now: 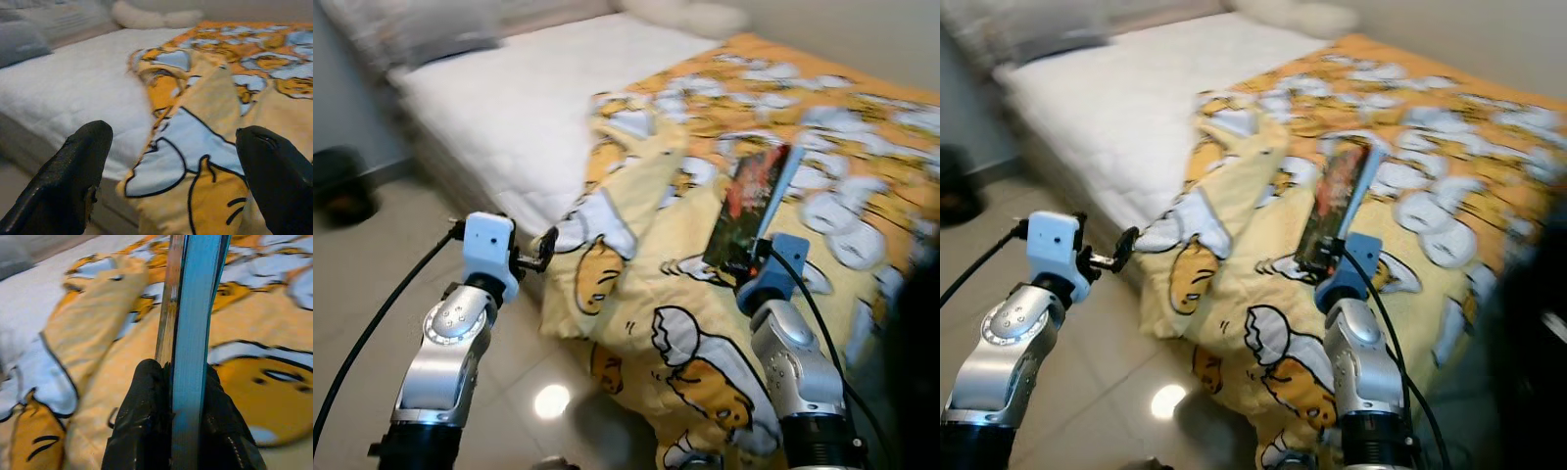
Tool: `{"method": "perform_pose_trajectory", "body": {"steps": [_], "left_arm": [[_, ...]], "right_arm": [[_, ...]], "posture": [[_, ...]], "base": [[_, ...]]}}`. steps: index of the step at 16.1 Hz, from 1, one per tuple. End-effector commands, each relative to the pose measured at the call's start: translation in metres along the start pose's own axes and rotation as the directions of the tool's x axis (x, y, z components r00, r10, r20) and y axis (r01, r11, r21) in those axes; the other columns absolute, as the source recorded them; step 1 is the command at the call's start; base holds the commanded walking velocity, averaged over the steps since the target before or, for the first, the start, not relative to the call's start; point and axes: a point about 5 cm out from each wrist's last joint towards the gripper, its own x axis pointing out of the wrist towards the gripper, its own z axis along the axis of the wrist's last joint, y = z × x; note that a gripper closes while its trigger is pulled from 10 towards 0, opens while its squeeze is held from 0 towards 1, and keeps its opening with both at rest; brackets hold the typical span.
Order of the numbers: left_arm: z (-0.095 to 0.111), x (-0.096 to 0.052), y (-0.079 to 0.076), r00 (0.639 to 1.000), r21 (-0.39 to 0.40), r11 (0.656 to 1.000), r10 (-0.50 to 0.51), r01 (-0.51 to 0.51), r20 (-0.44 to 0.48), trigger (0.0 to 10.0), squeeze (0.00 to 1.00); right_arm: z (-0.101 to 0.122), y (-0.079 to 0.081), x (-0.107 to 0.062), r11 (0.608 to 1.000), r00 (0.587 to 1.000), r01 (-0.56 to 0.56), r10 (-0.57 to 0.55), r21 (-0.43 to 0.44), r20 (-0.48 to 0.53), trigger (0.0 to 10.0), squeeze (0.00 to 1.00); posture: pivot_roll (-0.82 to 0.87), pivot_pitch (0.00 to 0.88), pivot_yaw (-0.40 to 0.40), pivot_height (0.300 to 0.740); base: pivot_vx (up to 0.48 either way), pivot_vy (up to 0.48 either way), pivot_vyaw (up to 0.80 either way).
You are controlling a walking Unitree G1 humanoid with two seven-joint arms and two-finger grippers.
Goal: Clean up the room
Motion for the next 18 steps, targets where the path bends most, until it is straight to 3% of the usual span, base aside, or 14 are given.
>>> {"method": "perform_pose_trajectory", "body": {"steps": [1, 8, 13, 18], "left_arm": [[0.001, 0.002, 0.000, 1.000, 0.012, 1.000, 0.004, -0.004, 0.002, 10.0, 1.00], [-0.002, 0.004, 0.006, 1.000, 0.019, 1.000, 0.014, -0.014, -0.009, 10.0, 1.00], [0.002, 0.009, 0.015, 1.000, 0.008, 1.000, 0.030, -0.030, -0.007, 10.0, 1.00], [0.003, 0.012, 0.013, 1.000, 0.005, 1.000, 0.021, -0.021, -0.002, 10.0, 1.00]], "right_arm": [[0.015, 0.008, 0.004, 1.000, 0.998, -0.022, 0.022, 0.000, 0.066, 10.0, 0.00], [0.019, 0.007, 0.008, 1.000, 0.997, 0.006, -0.005, -0.013, 0.078, 10.0, 0.00], [0.019, 0.019, 0.014, 1.000, 0.997, -0.006, 0.006, -0.011, 0.074, 10.0, 0.00], [0.018, 0.018, 0.015, 1.000, 0.998, 0.008, -0.008, 0.007, 0.067, 10.0, 0.00]], "posture": [[0.08, 0.000, -0.004, 0.740], [0.09, 0.000, -0.013, 0.740], [0.06, 0.000, 0.014, 0.740], [0.08, 0.000, 0.007, 0.740]], "base": [[0.000, 0.364, -0.80], [0.000, 0.364, -0.80], [0.000, 0.365, -0.80], [0.000, 0.367, -0.80]]}}
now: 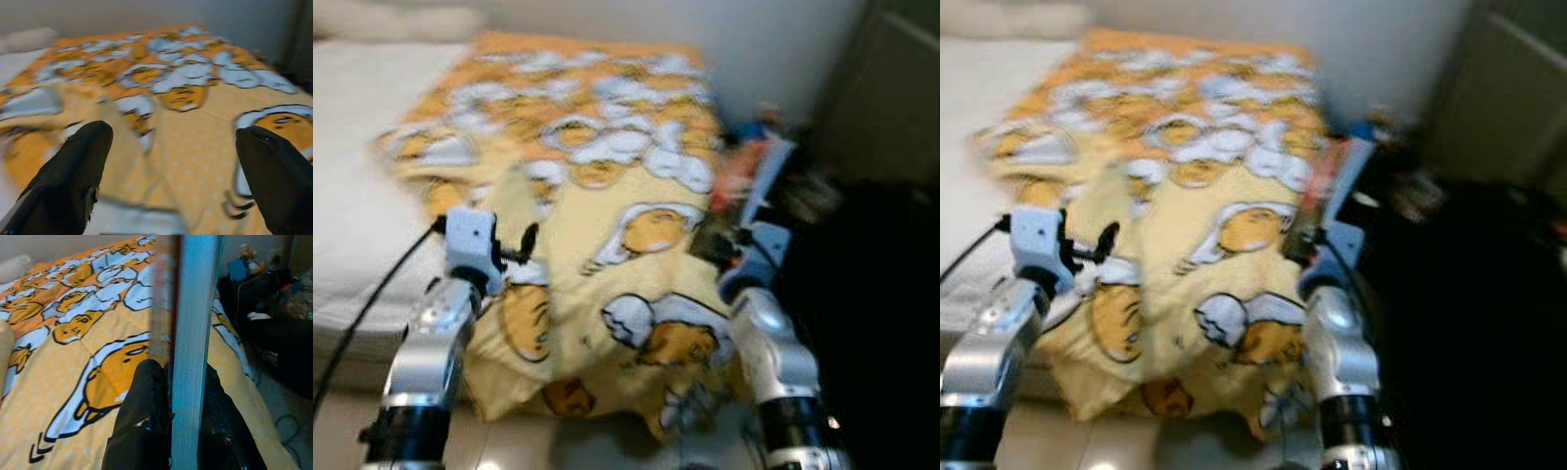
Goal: Clean up the room
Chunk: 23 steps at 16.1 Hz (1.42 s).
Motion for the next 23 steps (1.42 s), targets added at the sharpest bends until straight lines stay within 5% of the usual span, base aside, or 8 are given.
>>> {"method": "perform_pose_trajectory", "body": {"steps": [1, 23], "left_arm": [[0.002, 0.002, -0.007, 0.999, 0.001, 0.999, -0.032, 0.032, 0.008, 10.0, 1.00], [0.006, 0.004, -0.011, 0.998, 0.017, 0.998, -0.065, 0.064, 0.022, 10.0, 1.00]], "right_arm": [[0.010, -0.007, 0.002, 1.000, 0.998, 0.027, -0.026, -0.014, 0.051, 10.0, 0.00], [0.007, 0.001, 0.004, 0.996, 0.998, -0.021, 0.026, -0.082, 0.062, 10.0, 0.00]], "posture": [[0.08, 0.000, 0.007, 0.740], [0.10, 0.000, -0.006, 0.740]], "base": [[0.000, 0.371, -0.80], [0.000, 0.385, -0.51]]}}
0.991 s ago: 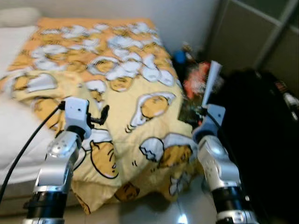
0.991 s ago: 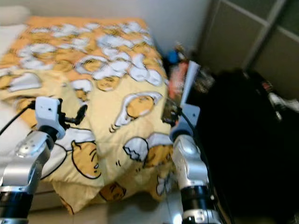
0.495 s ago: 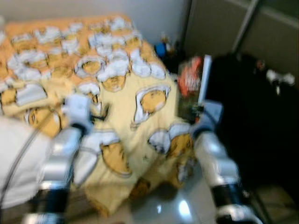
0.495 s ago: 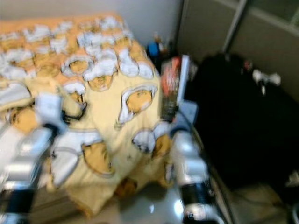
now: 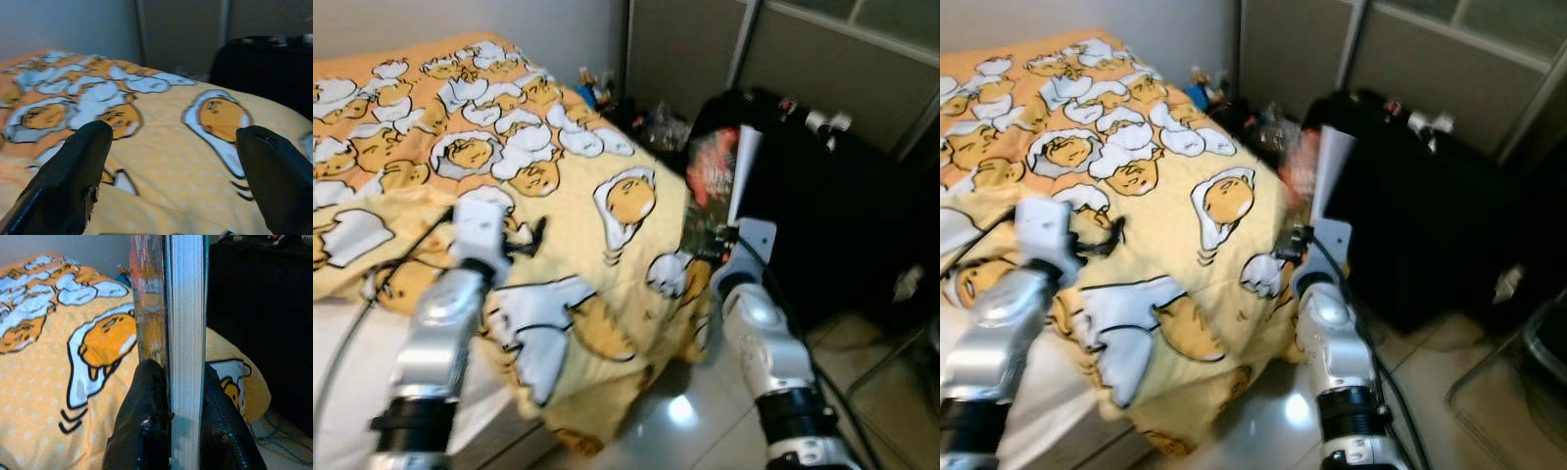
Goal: Clean up the room
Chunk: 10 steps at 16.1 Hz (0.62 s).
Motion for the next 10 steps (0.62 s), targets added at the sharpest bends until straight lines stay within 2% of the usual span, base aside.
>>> {"method": "perform_pose_trajectory", "body": {"steps": [1, 2, 4, 6, 10], "left_arm": [[-0.003, -0.004, 0.007, 1.000, 0.012, 1.000, 0.020, -0.020, -0.012, 10.0, 1.00], [-0.003, -0.005, 0.007, 1.000, 0.012, 1.000, 0.018, -0.018, -0.013, 10.0, 1.00], [-0.003, -0.004, 0.006, 1.000, 0.012, 1.000, 0.016, -0.016, -0.011, 10.0, 1.00], [-0.002, -0.004, 0.005, 1.000, 0.013, 1.000, 0.013, -0.012, -0.011, 10.0, 1.00], [-0.003, -0.003, 0.004, 1.000, 0.013, 1.000, 0.009, -0.009, -0.012, 10.0, 1.00]], "right_arm": [[0.015, 0.006, 0.000, 0.999, 0.997, -0.040, 0.039, 0.006, 0.073, 10.0, 0.00], [0.014, 0.008, 0.000, 0.998, 0.996, -0.062, 0.061, 0.006, 0.070, 10.0, 0.00], [0.012, 0.021, -0.003, 0.982, 0.983, -0.175, 0.179, -0.077, 0.041, 10.0, 0.00], [0.009, 0.025, -0.005, 0.964, 0.969, -0.245, 0.247, -0.100, 0.010, 10.0, 0.00], [0.008, 0.025, -0.006, 0.954, 0.960, -0.277, 0.278, -0.115, -0.007, 10.0, 0.00]], "posture": [[0.10, 0.000, -0.006, 0.740], [0.10, 0.000, -0.006, 0.740], [0.10, 0.000, -0.006, 0.740], [0.10, 0.000, -0.004, 0.740], [0.10, 0.000, -0.002, 0.740]], "base": [[0.000, 0.390, 0.00], [0.000, 0.382, 0.00], [0.000, 0.390, 0.73], [0.000, 0.390, 0.80], [0.000, 0.389, 0.80]]}}
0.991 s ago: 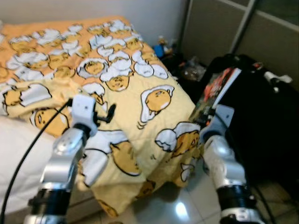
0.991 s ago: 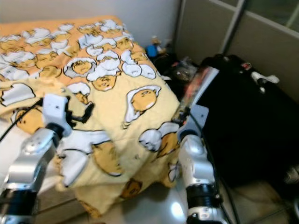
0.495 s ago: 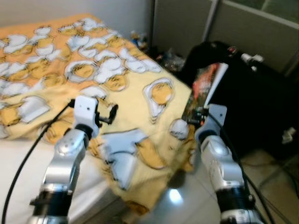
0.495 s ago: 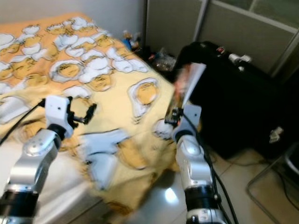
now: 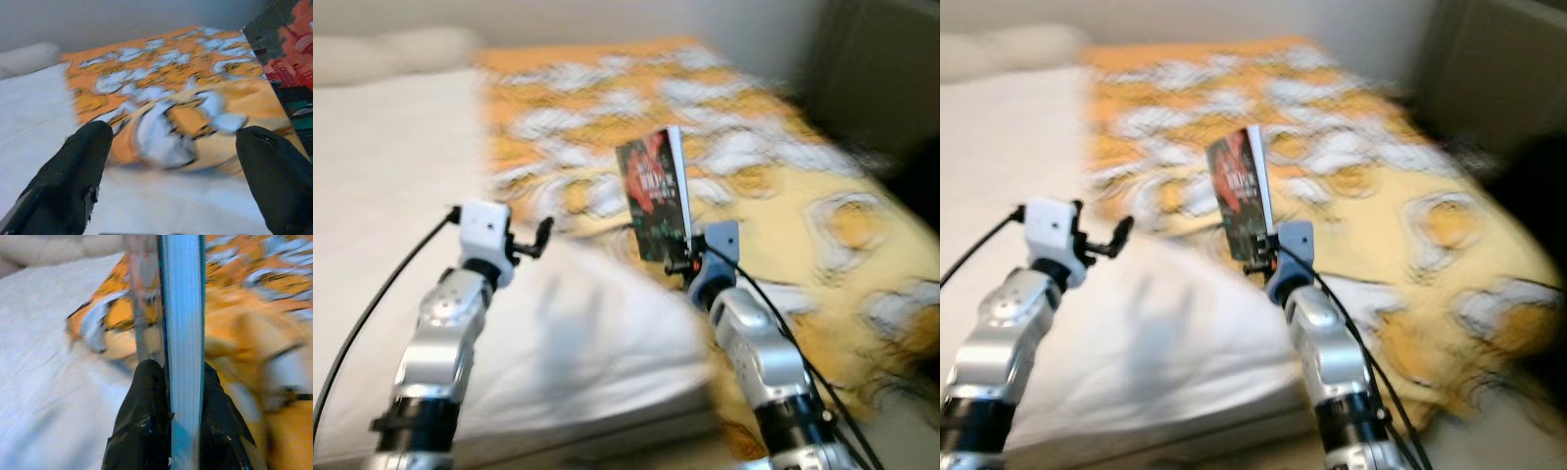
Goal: Clean up the room
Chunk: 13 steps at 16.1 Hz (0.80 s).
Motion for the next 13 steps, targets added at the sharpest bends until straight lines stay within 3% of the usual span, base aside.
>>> {"method": "perform_pose_trajectory", "body": {"steps": [1, 2, 3, 6, 8, 13], "left_arm": [[0.001, -0.001, 0.003, 1.000, 0.014, 1.000, 0.005, -0.005, -0.004, 10.0, 1.00], [0.001, -0.001, 0.003, 1.000, 0.014, 1.000, 0.004, -0.004, -0.004, 10.0, 1.00], [0.001, 0.000, 0.003, 1.000, 0.015, 1.000, 0.005, -0.005, -0.005, 10.0, 1.00], [0.000, -0.001, 0.004, 1.000, 0.018, 1.000, 0.007, -0.007, -0.007, 10.0, 1.00], [0.001, 0.000, 0.004, 1.000, 0.023, 1.000, 0.006, -0.006, -0.007, 10.0, 1.00], [0.001, 0.001, 0.005, 1.000, 0.028, 1.000, 0.008, -0.008, -0.007, 10.0, 1.00]], "right_arm": [[0.014, -0.004, 0.000, 1.000, 0.998, 0.012, -0.012, -0.001, 0.054, 10.0, 0.00], [0.014, -0.005, 0.000, 1.000, 0.998, 0.026, -0.026, -0.001, 0.056, 10.0, 0.00], [0.014, -0.007, 0.000, 0.998, 0.997, 0.045, -0.048, 0.049, 0.063, 10.0, 0.00], [0.015, -0.008, 0.000, 0.998, 0.996, 0.052, -0.055, 0.048, 0.071, 10.0, 0.00], [0.016, -0.015, 0.000, 0.990, 0.990, 0.111, -0.117, 0.084, 0.074, 10.0, 0.00], [0.014, -0.019, 0.002, 0.986, 0.987, 0.149, -0.152, 0.069, 0.048, 10.0, 0.00]], "posture": [[0.10, 0.000, -0.002, 0.740], [0.10, 0.000, -0.002, 0.740], [0.10, 0.000, -0.001, 0.740], [0.10, 0.000, -0.001, 0.740], [0.10, 0.000, 0.003, 0.740], [0.10, 0.000, 0.005, 0.740]], "base": [[0.000, 0.394, 0.80], [0.000, 0.386, 0.80], [0.000, 0.382, 0.00], [0.000, 0.390, 0.00], [0.000, 0.390, 0.00], [0.000, 0.388, 0.00]]}}
